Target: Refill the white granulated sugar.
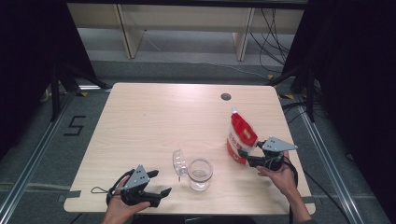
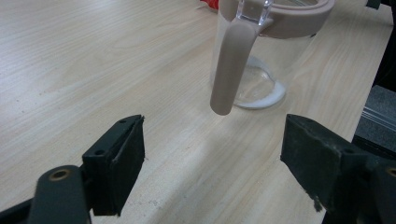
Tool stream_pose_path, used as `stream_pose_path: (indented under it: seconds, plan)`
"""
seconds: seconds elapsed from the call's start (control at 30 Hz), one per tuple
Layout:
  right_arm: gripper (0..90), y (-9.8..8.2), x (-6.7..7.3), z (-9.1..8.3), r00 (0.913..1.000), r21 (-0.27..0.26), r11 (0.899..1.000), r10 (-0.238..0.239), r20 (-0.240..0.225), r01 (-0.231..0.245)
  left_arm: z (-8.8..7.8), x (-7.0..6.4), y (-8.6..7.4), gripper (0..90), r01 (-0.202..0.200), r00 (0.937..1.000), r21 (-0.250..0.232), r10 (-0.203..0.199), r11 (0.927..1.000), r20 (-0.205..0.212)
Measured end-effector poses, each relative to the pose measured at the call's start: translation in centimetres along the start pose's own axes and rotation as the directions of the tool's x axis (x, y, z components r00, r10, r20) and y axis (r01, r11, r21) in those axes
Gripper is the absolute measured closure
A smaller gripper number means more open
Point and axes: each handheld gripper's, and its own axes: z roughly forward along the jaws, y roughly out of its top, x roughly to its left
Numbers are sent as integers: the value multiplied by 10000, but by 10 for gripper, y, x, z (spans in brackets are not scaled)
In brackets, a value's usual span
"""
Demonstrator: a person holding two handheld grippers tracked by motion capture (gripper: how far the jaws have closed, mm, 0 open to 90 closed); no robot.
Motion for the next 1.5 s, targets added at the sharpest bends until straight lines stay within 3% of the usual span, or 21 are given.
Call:
stream_pose_path:
  seconds: [0.03, 0.1, 0.17, 0.4, 0.47, 0.5, 0.53, 0.6, 0.67, 0.7, 0.83, 0.87, 0.93, 1.0, 1.1, 1.17, 1.33, 1.37, 1.4, 1.43, 1.5]
  plan:
    - [417, 1, 4, 0, 9994, -2, 10000, -97, 329, 97, 0, 0, 0, 212, 13, 10000, -60, -13, 10000, 44]
    - [410, 2, 6, 0, 9990, 9, 10000, -59, 433, 59, 0, 0, 0, 212, 17, 10000, -59, -17, 10000, 40]
    - [348, 3, 15, -1, 9935, -223, 9974, 696, 905, -679, 0, 0, 0, 212, 29, 10000, -111, -29, 9999, 59]
    - [320, 5, 27, -4, 9828, -421, 9934, 1116, 1474, -1065, 0, -1, 0, 212, 52, 10000, -34, -52, 10000, 27]
    - [305, 4, 31, -2, 9688, -693, 9860, 1622, 1875, -1516, 0, 0, 0, 212, -20, 10000, 16, 20, 10000, 7]
    - [298, 3, 29, -1, 9709, -777, 9889, 1398, 1944, -1268, 0, 1, 0, 212, -195, 9998, 145, 196, 9997, -81]
    - [291, 3, 29, 1, 9693, -766, 9883, 1445, 1988, -1316, 1, -1, 0, 212, 57, 10000, -73, -57, 10000, 33]
    - [281, 2, 30, 1, 9612, -697, 9867, 1590, 2255, -1469, 1, 0, 0, 212, -130, 9999, -59, 130, 9999, 45]
    - [282, 2, 31, 2, 9601, -811, 9850, 1669, 2245, -1523, 1, 0, 0, 212, -120, 9999, -59, 121, 9999, 46]
    - [282, 2, 29, 4, 9659, -811, 9861, 1586, 2046, -1447, 1, 0, 0, 212, -192, 9998, -11, 192, 9998, 34]
    - [251, 0, 30, 9, 9588, -786, 9870, 1553, 2379, -1403, 1, 0, 0, 212, -173, 9998, -19, 173, 9998, 81]
    - [248, 1, 31, 9, 9555, -870, 9857, 1620, 2467, -1446, 2, -2, 0, 212, 113, 9999, -72, -112, 9999, 73]
    - [252, 0, 32, 10, 9541, -888, 9871, 1521, 2580, -1334, 2, -2, 0, 212, 107, 9999, -71, -107, 9999, 27]
    - [251, 0, 32, 12, 9553, -944, 9912, 1159, 2718, -934, 2, -2, 0, 212, 117, 9999, -74, -116, 9999, 27]
    - [233, 0, 32, 15, 9544, -1133, 9890, 1233, 2719, -955, 3, -2, -1, 212, 88, 10000, -81, -88, 9999, 26]
    - [225, -1, 36, 16, 9509, -965, 9859, 1577, 2663, -1365, 2, -2, 0, 212, 75, 10000, -49, -75, 10000, 30]
    - [211, -3, 34, 24, 9578, -1243, 9873, 1283, 2573, -988, 3, -2, -1, 212, 109, 9999, -68, -109, 9999, 22]
    - [212, -3, 36, 25, 9526, -1193, 9834, 1634, 2565, -1366, 3, -2, -1, 212, 100, 9999, -66, -100, 9999, 20]
    - [212, -4, 36, 27, 9530, -1122, 9842, 1619, 2561, -1371, 2, -2, 0, 212, 60, 10000, -32, -60, 10000, 20]
    - [212, -5, 32, 28, 9580, -1211, 9882, 1228, 2591, -939, 2, -2, 0, 212, 72, 10000, -51, -72, 10000, -12]
    - [220, -6, 32, 30, 9576, -1173, 9882, 1263, 2589, -986, 3, -2, -1, 212, 111, 9999, -70, -111, 9999, 25]
